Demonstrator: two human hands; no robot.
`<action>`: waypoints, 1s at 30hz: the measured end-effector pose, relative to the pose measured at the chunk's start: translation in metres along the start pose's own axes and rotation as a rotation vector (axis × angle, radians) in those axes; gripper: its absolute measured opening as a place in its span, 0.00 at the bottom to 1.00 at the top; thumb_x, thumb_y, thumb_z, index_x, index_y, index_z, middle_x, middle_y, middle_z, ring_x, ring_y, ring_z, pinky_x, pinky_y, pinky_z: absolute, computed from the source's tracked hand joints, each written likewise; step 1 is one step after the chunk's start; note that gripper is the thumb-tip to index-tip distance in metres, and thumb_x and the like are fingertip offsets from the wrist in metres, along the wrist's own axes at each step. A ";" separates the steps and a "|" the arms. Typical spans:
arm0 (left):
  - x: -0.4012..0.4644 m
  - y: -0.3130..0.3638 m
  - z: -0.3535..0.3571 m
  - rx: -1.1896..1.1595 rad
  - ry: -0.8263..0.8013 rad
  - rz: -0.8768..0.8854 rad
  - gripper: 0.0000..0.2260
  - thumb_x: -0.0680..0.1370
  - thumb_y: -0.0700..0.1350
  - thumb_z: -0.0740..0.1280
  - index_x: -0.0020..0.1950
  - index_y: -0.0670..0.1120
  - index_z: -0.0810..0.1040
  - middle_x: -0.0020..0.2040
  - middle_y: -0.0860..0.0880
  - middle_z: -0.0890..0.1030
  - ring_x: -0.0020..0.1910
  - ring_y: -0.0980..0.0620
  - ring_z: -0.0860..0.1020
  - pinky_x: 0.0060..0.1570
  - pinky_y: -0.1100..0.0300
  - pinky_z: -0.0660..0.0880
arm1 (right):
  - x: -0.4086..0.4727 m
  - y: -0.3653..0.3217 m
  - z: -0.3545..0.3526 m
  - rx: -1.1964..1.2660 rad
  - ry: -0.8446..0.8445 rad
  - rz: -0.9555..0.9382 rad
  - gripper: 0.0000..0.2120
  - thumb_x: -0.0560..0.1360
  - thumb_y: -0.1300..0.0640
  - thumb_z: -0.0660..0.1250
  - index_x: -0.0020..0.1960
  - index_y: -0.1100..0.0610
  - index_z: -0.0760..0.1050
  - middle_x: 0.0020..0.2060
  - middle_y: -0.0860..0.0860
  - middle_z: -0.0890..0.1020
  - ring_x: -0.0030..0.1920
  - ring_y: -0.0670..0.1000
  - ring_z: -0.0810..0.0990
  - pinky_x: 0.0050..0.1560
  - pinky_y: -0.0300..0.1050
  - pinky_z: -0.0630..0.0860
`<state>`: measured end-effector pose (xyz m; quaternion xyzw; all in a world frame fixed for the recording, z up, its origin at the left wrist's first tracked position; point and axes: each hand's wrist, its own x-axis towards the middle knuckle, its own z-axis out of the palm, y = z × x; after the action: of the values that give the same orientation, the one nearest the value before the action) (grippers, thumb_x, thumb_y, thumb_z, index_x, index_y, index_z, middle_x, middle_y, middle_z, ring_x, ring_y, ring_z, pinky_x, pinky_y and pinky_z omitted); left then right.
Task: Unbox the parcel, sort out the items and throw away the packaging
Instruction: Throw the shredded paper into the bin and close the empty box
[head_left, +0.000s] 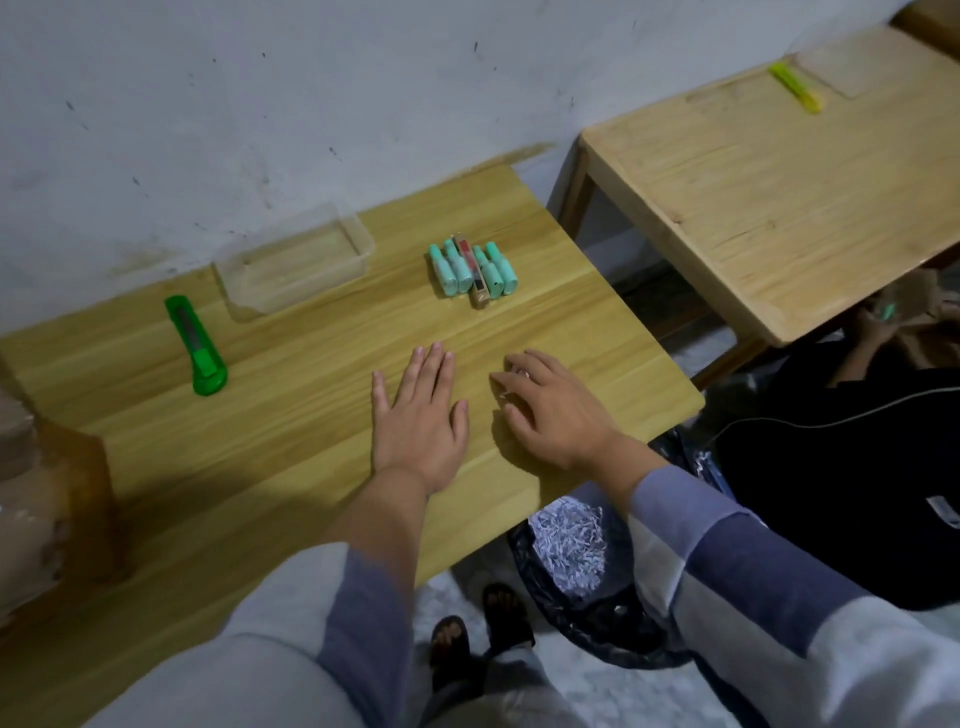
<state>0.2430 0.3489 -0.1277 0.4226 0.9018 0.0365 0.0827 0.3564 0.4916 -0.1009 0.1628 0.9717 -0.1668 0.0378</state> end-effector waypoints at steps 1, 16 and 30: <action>0.000 0.000 0.000 -0.004 0.000 0.004 0.26 0.81 0.55 0.44 0.78 0.49 0.44 0.79 0.53 0.43 0.77 0.54 0.40 0.73 0.38 0.43 | -0.007 -0.002 0.001 0.006 -0.014 -0.009 0.28 0.73 0.47 0.52 0.71 0.54 0.66 0.73 0.55 0.65 0.75 0.57 0.58 0.74 0.52 0.56; 0.002 -0.004 0.008 0.003 0.042 0.006 0.26 0.81 0.55 0.44 0.78 0.49 0.45 0.79 0.54 0.45 0.77 0.54 0.43 0.73 0.38 0.45 | -0.037 -0.023 0.027 0.147 0.418 0.116 0.06 0.67 0.66 0.68 0.41 0.63 0.83 0.37 0.57 0.83 0.39 0.59 0.81 0.31 0.48 0.79; -0.011 -0.022 0.012 0.005 0.049 0.021 0.26 0.81 0.55 0.45 0.78 0.49 0.46 0.79 0.54 0.46 0.77 0.54 0.44 0.73 0.38 0.46 | -0.053 -0.053 0.047 0.082 0.371 0.073 0.08 0.62 0.69 0.70 0.40 0.62 0.83 0.36 0.55 0.83 0.36 0.57 0.80 0.33 0.41 0.76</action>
<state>0.2352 0.3266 -0.1408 0.4310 0.8993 0.0453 0.0591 0.3899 0.4123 -0.1220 0.2274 0.9479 -0.1718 -0.1424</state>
